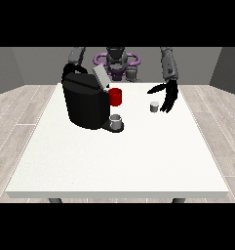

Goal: Insert the coffee pod into the coffee machine and close the lid

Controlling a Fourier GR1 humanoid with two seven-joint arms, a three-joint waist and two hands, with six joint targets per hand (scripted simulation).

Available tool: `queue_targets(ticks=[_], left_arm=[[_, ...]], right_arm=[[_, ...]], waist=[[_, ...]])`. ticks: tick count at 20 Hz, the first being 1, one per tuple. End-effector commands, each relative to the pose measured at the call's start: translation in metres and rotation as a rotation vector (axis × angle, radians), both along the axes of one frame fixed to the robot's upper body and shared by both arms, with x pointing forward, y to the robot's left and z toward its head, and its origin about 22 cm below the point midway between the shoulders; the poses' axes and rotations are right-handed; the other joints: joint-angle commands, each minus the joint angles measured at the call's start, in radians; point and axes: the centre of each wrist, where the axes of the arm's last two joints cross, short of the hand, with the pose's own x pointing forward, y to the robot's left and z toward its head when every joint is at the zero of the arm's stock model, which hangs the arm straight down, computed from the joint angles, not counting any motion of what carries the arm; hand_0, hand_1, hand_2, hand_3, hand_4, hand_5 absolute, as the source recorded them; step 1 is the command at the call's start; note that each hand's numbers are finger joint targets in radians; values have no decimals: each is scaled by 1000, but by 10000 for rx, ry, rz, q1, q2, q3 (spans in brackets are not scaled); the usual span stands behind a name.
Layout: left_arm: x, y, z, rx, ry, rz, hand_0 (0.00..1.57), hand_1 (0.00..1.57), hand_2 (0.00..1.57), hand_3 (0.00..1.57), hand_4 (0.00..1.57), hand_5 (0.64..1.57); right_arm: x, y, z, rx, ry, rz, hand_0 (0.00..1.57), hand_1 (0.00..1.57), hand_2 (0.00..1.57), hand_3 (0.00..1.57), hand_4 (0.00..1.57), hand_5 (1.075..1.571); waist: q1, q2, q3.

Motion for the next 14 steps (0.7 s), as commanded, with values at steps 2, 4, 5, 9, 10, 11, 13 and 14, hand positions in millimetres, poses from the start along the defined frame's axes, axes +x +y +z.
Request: queue_targets(ticks=[2,4,5,9,10,11,13,14], left_arm=[[6,13,9,1134,360,-107,615,615,738,477,0,1571],[0,-2,-17,1385,240,-159,634,634,756,487,0,1571],[4,10,-3,1733,305,30,580,580,719,472,0,1571],[-3,16,-18,2386,258,-290,547,547,697,454,0,1571],[5,14,-8,2582,-217,-50,608,608,745,483,0,1571],[5,1,-17,2701,-330,92,645,645,788,527,0,1571],[9,7,-10,2741,-564,130,695,695,831,592,0,1571],[0,26,-12,2777,-902,153,719,719,851,619,151,1571]], right_arm=[[5,2,1,-328,293,-139,0,0,0,0,424,1571],[10,9,10,-282,194,111,0,0,0,0,410,1571],[9,1,2,-335,54,-127,0,0,0,0,412,1571],[8,16,20,-232,193,116,0,0,0,0,393,1571],[2,22,7,-2,-22,316,0,0,0,0,386,1571],[4,14,9,-23,150,293,0,0,0,0,432,1571],[-2,14,-2,-225,22,179,0,0,0,0,465,1571],[2,-8,9,-297,59,293,0,0,0,0,453,1571]], waist=[[-84,-32,-2],[-136,258,-4],[-110,278,-1],[-264,143,-5],[-474,414,-4],[-504,291,-3],[-484,337,-3],[-420,420,-4]])
